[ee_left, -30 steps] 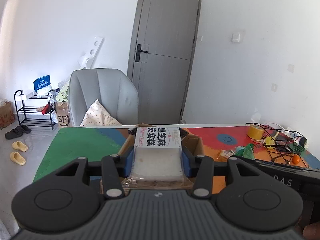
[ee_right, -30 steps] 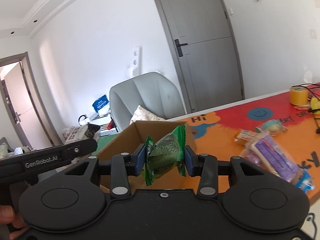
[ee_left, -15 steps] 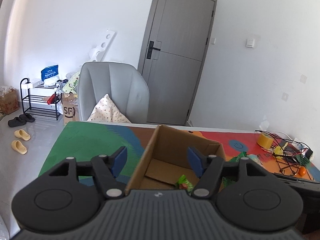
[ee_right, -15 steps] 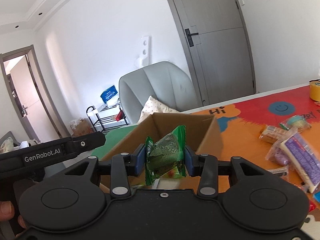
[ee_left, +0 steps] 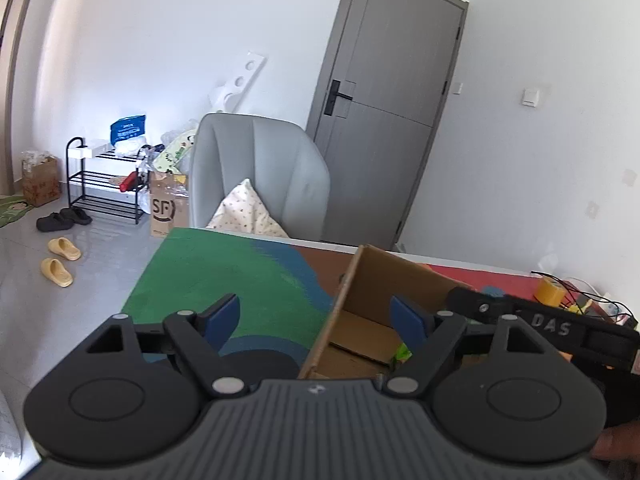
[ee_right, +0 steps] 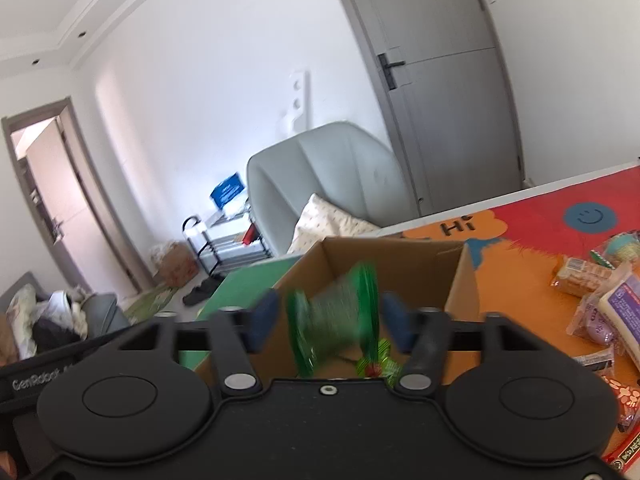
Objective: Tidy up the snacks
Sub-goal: 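Lower both held packets into the cardboard box and open both grippers, then move both tools back toward the remaining snacks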
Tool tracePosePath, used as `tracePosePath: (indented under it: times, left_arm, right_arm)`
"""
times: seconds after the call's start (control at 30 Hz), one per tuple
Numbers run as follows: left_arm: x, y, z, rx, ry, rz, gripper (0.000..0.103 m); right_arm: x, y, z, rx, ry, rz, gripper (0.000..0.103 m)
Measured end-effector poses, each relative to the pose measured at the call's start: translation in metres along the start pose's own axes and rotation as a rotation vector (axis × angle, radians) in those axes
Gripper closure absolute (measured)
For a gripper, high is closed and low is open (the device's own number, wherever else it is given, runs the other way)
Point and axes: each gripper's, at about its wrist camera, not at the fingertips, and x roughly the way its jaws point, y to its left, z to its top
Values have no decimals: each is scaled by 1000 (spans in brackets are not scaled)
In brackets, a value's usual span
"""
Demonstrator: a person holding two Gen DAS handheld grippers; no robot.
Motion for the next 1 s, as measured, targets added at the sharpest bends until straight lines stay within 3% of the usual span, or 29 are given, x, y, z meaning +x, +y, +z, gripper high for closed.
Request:
tracePosePath:
  times: [0.17,0.4,0.93,1.0]
  left_arm:
    - [1,6,1,-21,10,38,17]
    - [2,-4,-2,-21,21,27,16]
    - [-2,-44,-13,23,90,18,9]
    - [-3,-54,-14,47,90,13,4]
  right_arm:
    - [-10,-4,-1,-1,-2,-21,34]
    - [-30,-22,-2,24,-15,-67,32]
    - [-76,-60,-9,63,6,-129,11]
    - [-83,-64,-10,68,8,-133,8]
